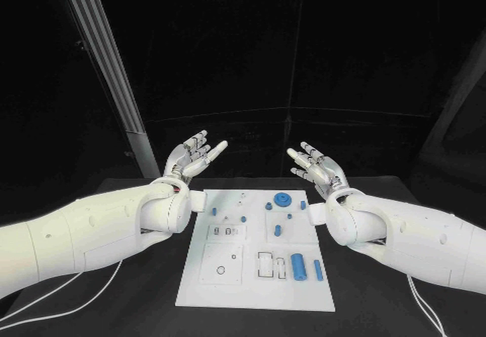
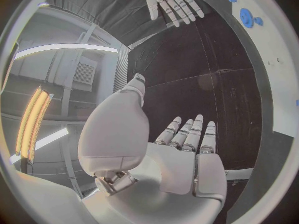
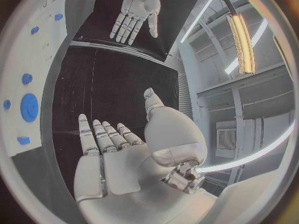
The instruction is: Assemble the parts on the task board
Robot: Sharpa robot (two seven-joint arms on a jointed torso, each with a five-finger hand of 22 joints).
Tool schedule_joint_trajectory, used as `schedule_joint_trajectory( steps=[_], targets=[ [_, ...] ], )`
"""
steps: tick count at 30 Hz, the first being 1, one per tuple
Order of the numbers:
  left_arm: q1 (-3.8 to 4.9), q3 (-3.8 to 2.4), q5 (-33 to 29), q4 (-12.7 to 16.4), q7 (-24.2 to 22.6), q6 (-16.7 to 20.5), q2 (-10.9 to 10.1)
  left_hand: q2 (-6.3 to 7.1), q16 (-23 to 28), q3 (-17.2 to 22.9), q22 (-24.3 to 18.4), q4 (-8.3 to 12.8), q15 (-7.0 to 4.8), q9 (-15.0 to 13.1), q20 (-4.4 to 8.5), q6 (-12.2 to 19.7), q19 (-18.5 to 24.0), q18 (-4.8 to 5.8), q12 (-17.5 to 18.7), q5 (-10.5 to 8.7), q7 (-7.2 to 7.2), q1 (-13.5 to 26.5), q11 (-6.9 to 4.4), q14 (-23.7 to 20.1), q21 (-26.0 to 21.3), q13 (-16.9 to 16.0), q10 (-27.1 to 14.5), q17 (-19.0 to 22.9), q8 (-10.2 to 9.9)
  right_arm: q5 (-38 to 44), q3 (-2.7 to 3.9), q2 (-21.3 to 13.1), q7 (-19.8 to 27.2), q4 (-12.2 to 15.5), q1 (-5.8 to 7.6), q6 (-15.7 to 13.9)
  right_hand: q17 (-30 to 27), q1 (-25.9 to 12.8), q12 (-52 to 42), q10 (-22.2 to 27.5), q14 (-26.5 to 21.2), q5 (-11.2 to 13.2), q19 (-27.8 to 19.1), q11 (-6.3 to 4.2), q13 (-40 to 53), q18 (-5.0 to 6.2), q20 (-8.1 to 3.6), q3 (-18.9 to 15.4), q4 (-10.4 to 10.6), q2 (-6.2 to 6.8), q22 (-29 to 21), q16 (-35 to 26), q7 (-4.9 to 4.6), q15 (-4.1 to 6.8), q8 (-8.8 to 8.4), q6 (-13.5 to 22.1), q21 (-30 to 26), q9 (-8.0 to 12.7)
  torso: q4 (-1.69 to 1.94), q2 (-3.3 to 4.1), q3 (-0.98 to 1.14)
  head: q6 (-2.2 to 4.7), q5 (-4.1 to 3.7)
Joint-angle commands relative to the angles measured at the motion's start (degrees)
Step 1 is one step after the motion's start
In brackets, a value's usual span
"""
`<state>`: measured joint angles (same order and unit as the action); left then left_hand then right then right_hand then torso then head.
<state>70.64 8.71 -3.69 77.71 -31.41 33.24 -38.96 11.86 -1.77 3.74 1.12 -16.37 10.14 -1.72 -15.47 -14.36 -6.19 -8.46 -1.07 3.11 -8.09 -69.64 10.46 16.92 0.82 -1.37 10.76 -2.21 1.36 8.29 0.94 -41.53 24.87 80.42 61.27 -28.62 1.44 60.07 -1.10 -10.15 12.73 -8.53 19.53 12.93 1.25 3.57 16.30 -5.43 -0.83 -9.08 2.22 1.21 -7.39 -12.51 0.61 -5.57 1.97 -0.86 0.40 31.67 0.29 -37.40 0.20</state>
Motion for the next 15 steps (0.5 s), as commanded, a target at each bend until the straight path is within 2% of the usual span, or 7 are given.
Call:
schedule_joint_trajectory(
  steps=[1,4,6,8,10,11,15],
  targets=[
    [0.25,0.07,-1.4,-0.3,-2.9,-4.8,0.1,0.41,-0.4,0.2,0.1,-0.9,0.4,-0.1,-0.78,-0.8,-0.2,-1.16,-0.4,0.44,-4.87,-2.5,0.65,0.9,0.3,-0.1,0.4,-0.1,0.4,7.6,0.23,0.5,-3.2,-1.5,0.33,12.1,0.5,5.8,-0.8,-3.7,5.0,-0.2,4.3,1.61,0.5,1.22,0.4,0.4,-2.9,-0.7,0.6,0.9,-9.14,-0.97,0.79,-3.5,1.1,-0.5,0.02,0.01,0.0,0.0,-0.01],
    [0.25,0.07,-1.4,-0.3,-2.9,-4.8,0.1,0.36,-0.4,0.2,0.1,-0.9,0.43,-0.1,-0.82,-0.9,-0.2,-1.17,-0.4,0.43,-4.93,-2.4,0.72,0.9,0.4,-0.1,0.5,-0.2,0.4,9.2,0.34,0.9,-3.9,-2.6,0.48,14.7,1.4,9.2,-2.1,-11.8,15.1,-0.3,11.6,1.79,1.3,2.99,0.29,1.2,-5.6,-0.65,1.5,2.5,-9.25,-0.96,1.98,-9.6,2.8,-1.2,0.02,0.01,0.0,0.0,-0.01],
    [0.25,0.07,-1.4,-0.3,-2.9,-4.8,0.1,0.27,-0.5,0.2,0.1,-0.9,0.47,-0.1,-0.84,-1.0,-0.2,-1.18,-0.4,0.42,-5.0,-2.3,0.78,1.1,0.4,-0.2,0.6,-0.2,0.5,9.9,0.4,1.1,-4.2,-3.1,0.56,16.0,2.0,11.0,-3.9,-21.5,25.6,-0.3,18.5,1.71,2.0,4.19,0.3,1.8,-7.4,-0.56,2.3,4.4,-9.21,-0.42,3.43,-16.6,4.6,-2.0,0.02,0.01,0.0,0.0,-0.01],
    [0.25,0.07,-1.4,-0.3,-2.9,-4.8,0.1,-0.02,-0.7,0.3,0.2,-0.8,0.65,-0.2,-0.97,-1.4,-0.7,-1.23,-0.5,0.38,-5.29,-2.2,1.06,1.9,0.5,-0.2,1.1,-0.3,0.6,10.3,0.43,1.1,-4.4,-3.4,0.59,16.6,2.6,12.3,-6.0,-31.3,34.2,-0.2,22.9,0.75,2.7,5.4,0.15,2.2,-8.7,-0.45,2.9,6.0,-8.58,0.71,4.88,-22.9,6.5,-2.7,0.02,0.01,0.0,0.0,-0.01],
    [0.25,0.07,-1.4,-0.3,-2.9,-4.8,0.1,-0.47,-1.1,0.9,0.6,-0.8,0.97,-0.4,-1.18,-3.0,-2.1,-1.25,-0.8,0.31,-5.86,-2.2,1.61,4.1,1.0,-0.4,2.8,-0.7,0.9,10.5,0.44,1.2,-4.5,-3.5,0.61,17.0,2.4,13.1,-6.9,-37.2,38.1,-0.1,25.7,-0.12,2.7,6.54,0.22,2.6,-9.8,-0.58,3.0,6.3,-7.92,1.74,5.76,-28.4,7.5,-3.0,0.02,0.01,0.0,0.0,-0.01],
    [0.26,0.08,-1.8,0.4,-3.3,-4.8,-2.6,-0.71,-1.5,1.2,0.8,-0.8,1.1,-0.5,-1.23,-4.1,-3.0,-1.2,-1.0,0.29,-6.08,-2.3,1.81,5.6,1.4,-0.6,4.0,-0.9,1.1,17.0,0.45,-0.6,-1.3,-5.3,0.62,9.5,2.3,13.4,-6.9,-38.6,39.5,0.0,26.6,-0.46,2.6,6.8,0.11,2.8,-10.3,-0.53,3.0,6.3,-7.59,2.09,6.05,-30.6,7.8,-3.1,0.12,0.2,-0.01,-1.0,-0.85],
    [0.27,0.09,-1.8,0.9,-3.8,-4.5,-3.3,-2.13,-3.6,2.5,2.0,-0.7,1.88,-1.0,-1.39,-8.9,-8.6,-0.49,-1.8,0.19,-7.0,-2.9,2.79,14.3,3.7,-1.0,9.6,-2.0,1.9,20.1,0.46,-1.0,-1.1,-5.6,0.65,8.5,2.2,13.8,-6.6,-42.2,43.5,0.2,29.2,-1.41,2.4,7.08,-0.48,3.1,-11.6,-0.57,2.6,6.1,-6.78,3.1,6.28,-36.5,8.4,-3.0,0.01,0.56,-0.02,-0.98,-0.77]
  ],
)
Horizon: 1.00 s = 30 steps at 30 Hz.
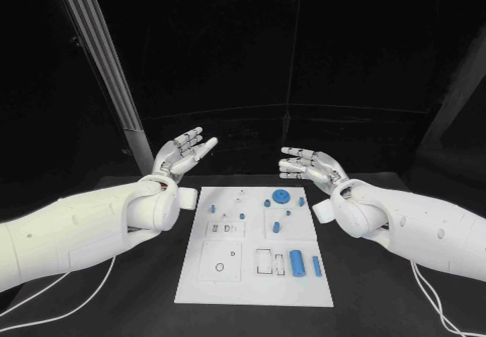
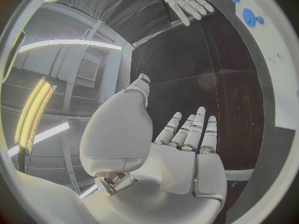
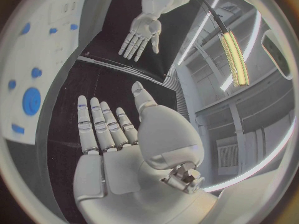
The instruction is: Assemble the parts on the task board
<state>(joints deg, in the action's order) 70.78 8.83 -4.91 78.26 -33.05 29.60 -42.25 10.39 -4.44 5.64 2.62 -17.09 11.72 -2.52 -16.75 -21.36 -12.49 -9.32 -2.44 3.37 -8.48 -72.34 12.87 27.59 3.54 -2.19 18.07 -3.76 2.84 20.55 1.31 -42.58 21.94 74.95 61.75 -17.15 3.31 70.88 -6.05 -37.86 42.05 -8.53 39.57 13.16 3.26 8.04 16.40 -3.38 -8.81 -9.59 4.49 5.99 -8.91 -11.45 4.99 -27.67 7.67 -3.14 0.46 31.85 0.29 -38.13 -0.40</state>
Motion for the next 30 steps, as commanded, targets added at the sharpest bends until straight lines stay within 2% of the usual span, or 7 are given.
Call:
schedule_joint_trajectory(
  steps=[1,4,6,8,19,23,30],
  targets=[
    [0.14,-0.03,-0.6,0.5,-2.3,-0.9,-0.2,-1.16,-2.1,0.9,1.0,0.0,0.54,-0.4,-0.08,-3.9,-5.1,0.58,-0.8,-0.16,-6.87,-0.4,0.68,7.7,2.1,-0.4,4.6,-1.0,0.8,8.7,0.1,-0.1,1.8,-0.2,0.21,-3.2,0.3,3.1,-1.4,-15.4,15.3,0.2,10.1,-1.86,0.3,2.6,-0.88,1.2,-4.1,-0.19,0.2,1.1,-5.08,2.32,1.77,-16.0,2.9,-0.7,-0.05,0.45,-0.01,-0.32,-0.2],
    [0.16,-0.02,-0.6,1.1,-2.9,-1.0,-0.9,-3.68,-5.6,1.8,4.0,0.3,0.29,-1.1,-0.04,-11.4,-20.7,0.42,-3.3,-0.26,-7.43,-0.1,1.2,17.7,8.4,-1.4,16.7,-2.3,2.4,10.8,0.11,-0.3,1.7,-0.5,0.43,-3.6,0.3,3.2,-0.8,-17.4,17.9,0.0,12.0,-2.38,0.3,2.63,-1.53,1.5,-5.1,-0.35,0.0,0.7,-4.71,3.03,1.39,-19.2,3.3,-0.6,-0.08,0.86,0.06,-0.56,-0.04],
    [0.21,-0.02,-0.6,1.9,-3.2,-1.3,-1.6,-6.29,-8.7,1.8,5.6,0.7,-1.84,-2.3,0.58,-22.6,-30.4,-1.3,-6.9,-0.42,-6.73,0.7,-0.39,25.5,12.6,-2.6,29.6,-3.3,5.3,13.1,0.12,-0.5,1.5,-0.6,0.87,-3.8,0.3,3.3,-0.4,-18.8,19.5,-0.3,13.4,-2.73,0.3,2.64,-2.03,1.8,-6.0,-0.39,-0.2,0.5,-4.57,3.46,1.19,-21.6,3.6,-0.6,-0.04,1.45,0.11,-0.44,0.03],
    [0.26,-0.02,-0.6,2.6,-3.4,-1.8,-2.1,-7.02,-9.1,1.3,5.5,1.0,-2.64,-2.4,1.29,-26.3,-33.4,-1.5,-7.5,-0.47,-6.1,0.3,-1.16,28.5,13.3,-2.3,32.7,-3.4,6.2,15.4,0.13,-0.7,1.2,-0.6,1.26,-4.1,0.4,3.2,-0.1,-20.1,20.9,-0.3,14.4,-3.04,0.3,2.64,-2.47,2.0,-6.7,-0.47,-0.3,0.3,-4.36,3.88,0.98,-23.0,3.8,-0.7,0.25,2.14,0.16,-0.23,-0.09],
    [0.36,-0.02,1.1,7.5,-2.9,-5.0,-5.9,-8.77,-9.8,-0.7,4.3,3.1,-5.93,-1.6,4.38,-33.0,-42.6,-1.3,-7.9,-0.39,-3.85,-2.0,-3.98,38.9,14.4,-1.8,42.4,-5.9,6.6,37.6,0.16,-0.7,-5.5,-2.2,4.95,-3.2,1.9,5.0,0.4,-29.0,32.2,-0.9,23.3,-5.93,0.5,2.58,-6.74,4.2,-7.9,0.54,0.9,2.4,-2.26,7.94,0.96,-29.3,8.0,-0.8,1.0,4.94,-0.17,1.3,-0.48],
    [0.38,-0.02,1.3,9.8,-2.5,-6.1,-7.0,-9.02,-9.6,-1.0,4.0,3.5,-6.18,-1.4,4.66,-33.7,-43.4,-1.31,-7.6,-0.37,-3.66,-2.3,-4.2,39.8,14.3,-1.8,43.4,-6.4,6.4,49.4,0.17,-0.4,-10.0,-2.1,6.37,-1.5,3.1,6.6,0.5,-32.2,36.9,-1.4,29.2,-7.24,0.7,2.51,-9.23,4.8,-7.8,2.4,2.9,4.0,-1.39,9.76,0.73,-30.8,12.4,-0.8,1.19,6.01,-0.36,1.69,-0.97],
    [0.35,-0.01,1.4,11.8,-1.9,-7.7,-7.5,-9.16,-9.2,-1.1,3.8,3.6,-6.12,-1.4,4.66,-33.7,-43.4,-1.27,-7.3,-0.37,-3.7,-2.4,-4.15,39.6,14.0,-1.8,43.4,-6.5,6.2,64.1,0.18,0.8,-16.4,-2.0,7.68,2.8,6.0,6.0,1.8,-34.0,44.5,-1.5,34.1,-8.43,0.5,2.39,-11.5,4.9,-7.7,4.08,5.6,9.0,-0.64,11.77,-0.2,-31.8,17.8,-0.6,1.42,7.6,-0.5,2.15,-1.62]
  ],
)
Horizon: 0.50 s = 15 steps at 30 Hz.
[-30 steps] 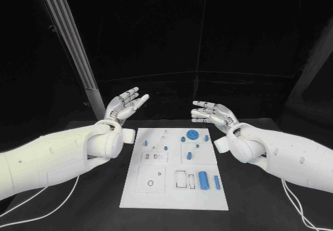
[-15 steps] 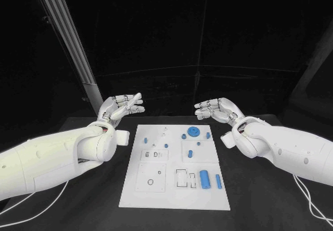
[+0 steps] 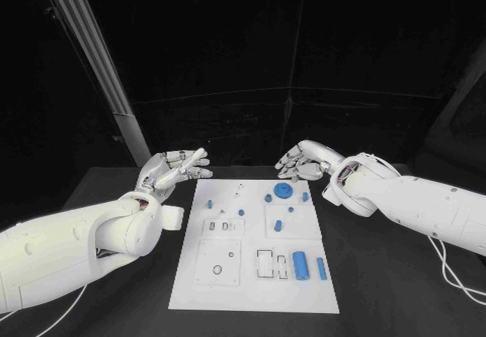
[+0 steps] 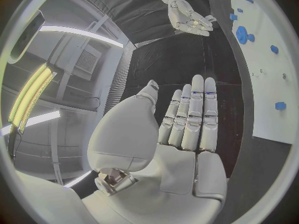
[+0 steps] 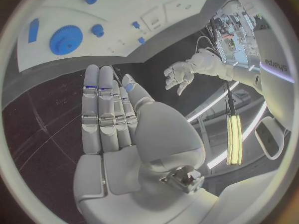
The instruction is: Assemble the parts on the task board
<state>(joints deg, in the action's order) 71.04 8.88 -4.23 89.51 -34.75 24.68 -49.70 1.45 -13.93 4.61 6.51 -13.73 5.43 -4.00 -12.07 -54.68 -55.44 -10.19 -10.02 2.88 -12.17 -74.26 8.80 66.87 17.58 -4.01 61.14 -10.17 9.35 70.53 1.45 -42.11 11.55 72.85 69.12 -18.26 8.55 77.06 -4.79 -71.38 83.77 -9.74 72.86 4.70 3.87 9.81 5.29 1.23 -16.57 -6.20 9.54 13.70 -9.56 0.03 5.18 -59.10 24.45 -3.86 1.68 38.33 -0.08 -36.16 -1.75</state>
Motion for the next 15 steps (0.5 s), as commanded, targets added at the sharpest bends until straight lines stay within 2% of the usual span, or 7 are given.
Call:
schedule_joint_trajectory(
  steps=[1,5,7,9,14,15],
  targets=[
    [0.08,-0.06,0.7,0.7,-0.1,-2.9,0.0,-0.22,0.2,-0.1,-0.1,0.3,0.17,0.1,-0.03,-0.4,-0.5,-0.4,0.2,0.12,-0.01,-0.5,-0.09,0.3,0.0,0.0,0.3,-0.1,-0.4,15.5,0.05,0.6,-6.6,0.0,0.39,4.4,1.3,-0.4,0.8,-0.5,2.9,-0.4,1.0,0.07,-0.1,0.59,-0.56,0.4,0.1,0.85,0.8,2.3,0.07,0.36,-0.57,-0.4,1.6,0.1,0.22,1.28,-0.14,0.32,-0.29],
    [0.04,-0.06,0.8,1.3,0.4,-3.7,0.2,-0.37,0.5,-0.2,-0.2,0.4,0.24,0.2,-0.06,-0.3,-0.5,-0.38,0.5,0.12,-0.12,-0.5,0.0,0.3,-0.2,0.1,0.3,-0.2,-0.6,20.1,0.06,1.4,-8.6,0.0,0.75,6.1,4.6,-1.5,1.2,-0.3,2.7,-1.2,1.3,0.12,-0.1,0.45,-1.07,1.2,0.1,1.4,2.5,8.0,0.23,0.5,-1.38,-0.5,4.6,0.1,0.41,2.09,-0.28,0.5,-0.47],
    [0.03,-0.05,0.8,1.5,0.5,-4.0,0.3,-0.38,0.6,-0.2,-0.2,0.4,0.25,0.2,-0.07,-0.3,-0.5,-0.37,0.6,0.11,-0.15,-0.5,0.02,0.3,-0.2,0.1,0.3,-0.2,-0.6,21.6,0.06,1.8,-9.2,0.0,0.86,6.7,6.1,-2.0,1.3,0.0,3.1,-1.1,1.5,-0.18,-0.2,0.53,-1.23,1.3,0.2,1.63,3.0,10.9,0.1,0.39,-1.5,-0.3,5.4,0.1,0.47,2.31,-0.26,0.57,-0.57],
    [0.01,-0.05,0.8,1.4,0.7,-4.5,0.5,-0.4,0.6,-0.2,-0.3,0.4,0.26,0.2,-0.07,-0.3,-0.5,-0.37,0.6,0.12,-0.16,-0.5,0.03,0.3,-0.2,0.1,0.3,-0.2,-0.6,23.0,0.07,2.2,-9.8,-0.1,0.94,7.3,10.1,-2.6,1.2,-0.1,2.8,-1.3,2.5,-0.38,-0.1,0.38,-1.27,1.9,0.2,1.37,4.3,18.2,0.17,0.66,-1.39,-0.4,7.7,0.0,0.57,2.43,-0.3,0.38,-0.7],
    [-0.02,-0.05,0.8,1.6,1.0,-5.1,0.6,-0.47,0.7,-0.3,-0.3,0.4,0.3,0.2,-0.09,-0.3,-0.5,-0.37,0.7,0.12,-0.22,-0.5,0.08,0.3,-0.3,0.1,0.2,-0.3,-0.8,25.0,0.08,2.9,-11.0,0.0,1.16,8.5,14.6,-3.8,1.3,1.6,2.5,-1.0,2.7,0.11,-0.2,0.4,-1.23,2.6,0.3,2.06,6.1,24.5,0.15,0.5,-1.54,0.2,10.6,0.1,0.85,3.01,-0.35,0.73,-1.05],
    [-0.02,-0.05,0.8,1.7,1.0,-5.2,0.6,-0.47,0.7,-0.3,-0.3,0.4,0.3,0.2,-0.09,-0.3,-0.5,-0.37,0.7,0.12,-0.22,-0.5,0.08,0.3,-0.3,0.1,0.2,-0.3,-0.8,25.3,0.08,3.1,-11.1,0.0,1.2,8.7,17.3,-4.0,1.3,2.4,2.6,-1.0,2.8,0.27,-0.2,0.37,-1.15,2.7,0.3,2.22,6.5,27.1,0.04,0.41,-1.55,0.4,11.3,0.1,0.88,3.09,-0.35,0.69,-1.1]
  ],
)
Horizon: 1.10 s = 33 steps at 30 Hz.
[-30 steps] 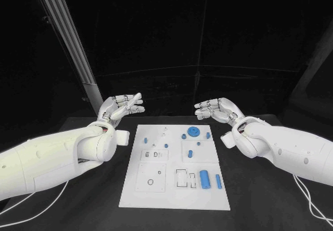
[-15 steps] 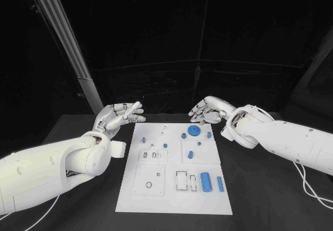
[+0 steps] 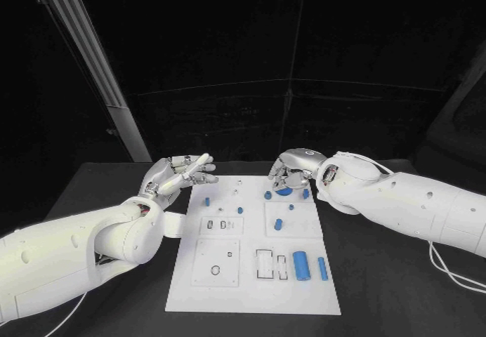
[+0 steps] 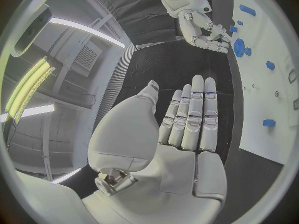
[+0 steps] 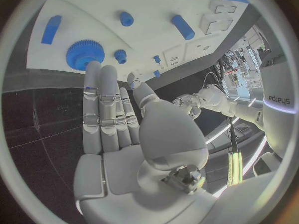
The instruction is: Assemble the parts on the task board
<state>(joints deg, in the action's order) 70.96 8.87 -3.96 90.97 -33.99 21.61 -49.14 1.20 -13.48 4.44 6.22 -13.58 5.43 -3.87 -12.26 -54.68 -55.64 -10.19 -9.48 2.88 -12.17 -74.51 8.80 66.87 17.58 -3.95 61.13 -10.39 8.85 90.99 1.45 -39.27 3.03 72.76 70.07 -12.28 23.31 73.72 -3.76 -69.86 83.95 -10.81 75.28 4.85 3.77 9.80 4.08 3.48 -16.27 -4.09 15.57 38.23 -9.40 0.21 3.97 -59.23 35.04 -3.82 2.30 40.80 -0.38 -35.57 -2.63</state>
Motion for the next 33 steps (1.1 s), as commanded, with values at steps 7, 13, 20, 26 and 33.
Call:
schedule_joint_trajectory(
  steps=[7,13,20,26,33],
  targets=[
    [0.06,-0.04,0.5,0.3,0.7,-2.5,0.2,-0.25,0.3,-0.2,-0.1,0.3,0.31,0.1,0.09,-0.2,-0.3,-0.36,0.2,0.12,-0.24,-0.2,0.1,0.2,-0.4,0.1,0.2,-0.1,-0.3,6.0,0.09,1.2,-2.5,-0.3,0.45,4.6,16.7,-0.8,0.2,3.3,2.4,0.0,0.0,0.57,0.0,0.45,0.47,1.8,-0.1,0.56,3.1,15.7,-0.37,-0.09,-0.28,1.4,5.0,0.0,0.53,1.16,-0.16,0.12,-0.61],
    [0.08,-0.05,0.5,0.4,1.1,-2.7,0.2,-0.29,0.7,-0.6,-0.4,0.3,0.46,0.1,-0.02,0.2,-0.4,-0.35,0.8,0.12,-0.51,0.0,0.33,0.2,-0.7,0.1,-0.2,-0.4,-0.8,6.0,0.09,1.7,-1.4,-0.4,0.49,6.6,22.8,0.0,0.2,4.6,1.5,0.4,-1.3,0.87,-0.2,0.52,0.88,4.5,-0.1,0.93,5.6,21.8,-0.59,-0.33,-0.3,1.7,8.9,0.1,0.71,1.65,-0.17,0.04,-0.55],
    [0.1,-0.05,0.5,0.4,1.4,-2.8,0.1,-0.28,0.8,-0.7,-0.4,0.4,0.49,0.1,-0.05,0.4,-0.5,-0.35,1.0,0.12,-0.59,0.0,0.4,0.3,-0.8,0.1,-0.3,-0.5,-0.9,6.6,0.09,2.0,-1.3,-0.5,0.5,8.0,27.7,-0.7,0.2,4.8,1.5,0.6,-1.2,0.95,-0.1,-0.02,1.31,6.1,0.0,1.43,11.4,26.3,-0.59,-0.35,-0.25,1.6,14.3,0.0,0.81,1.81,-0.17,-0.17,-0.53],
    [0.11,-0.05,0.5,0.2,1.6,-3.0,0.1,-0.26,0.9,-0.8,-0.5,0.4,0.51,0.1,-0.06,0.4,-0.5,-0.35,1.0,0.12,-0.61,0.0,0.42,0.3,-0.8,0.2,-0.4,-0.5,-0.9,7.1,0.09,2.4,-1.4,-0.9,0.5,8.6,29.2,-0.8,0.2,4.7,1.4,0.6,-1.3,0.95,-0.1,-0.24,1.44,7.5,0.0,1.44,14.0,27.9,-0.56,-0.38,-0.25,1.4,16.8,0.0,0.86,1.95,-0.15,-0.19,-0.59],
    [0.15,-0.05,0.5,0.2,1.8,-3.3,0.1,-0.26,0.9,-0.8,-0.5,0.4,0.52,0.1,-0.07,0.5,-0.5,-0.35,1.0,0.12,-0.62,0.0,0.43,0.3,-0.8,0.2,-0.4,-0.5,-1.0,7.8,0.08,2.9,-1.8,-1.6,0.49,8.9,31.4,0.1,0.2,4.3,1.4,1.4,-0.8,0.93,-0.2,-0.79,1.56,10.7,-0.2,1.07,18.8,30.0,-0.6,-0.37,-0.23,1.0,21.0,0.0,0.88,2.08,-0.09,-0.54,-0.44]
  ],
)
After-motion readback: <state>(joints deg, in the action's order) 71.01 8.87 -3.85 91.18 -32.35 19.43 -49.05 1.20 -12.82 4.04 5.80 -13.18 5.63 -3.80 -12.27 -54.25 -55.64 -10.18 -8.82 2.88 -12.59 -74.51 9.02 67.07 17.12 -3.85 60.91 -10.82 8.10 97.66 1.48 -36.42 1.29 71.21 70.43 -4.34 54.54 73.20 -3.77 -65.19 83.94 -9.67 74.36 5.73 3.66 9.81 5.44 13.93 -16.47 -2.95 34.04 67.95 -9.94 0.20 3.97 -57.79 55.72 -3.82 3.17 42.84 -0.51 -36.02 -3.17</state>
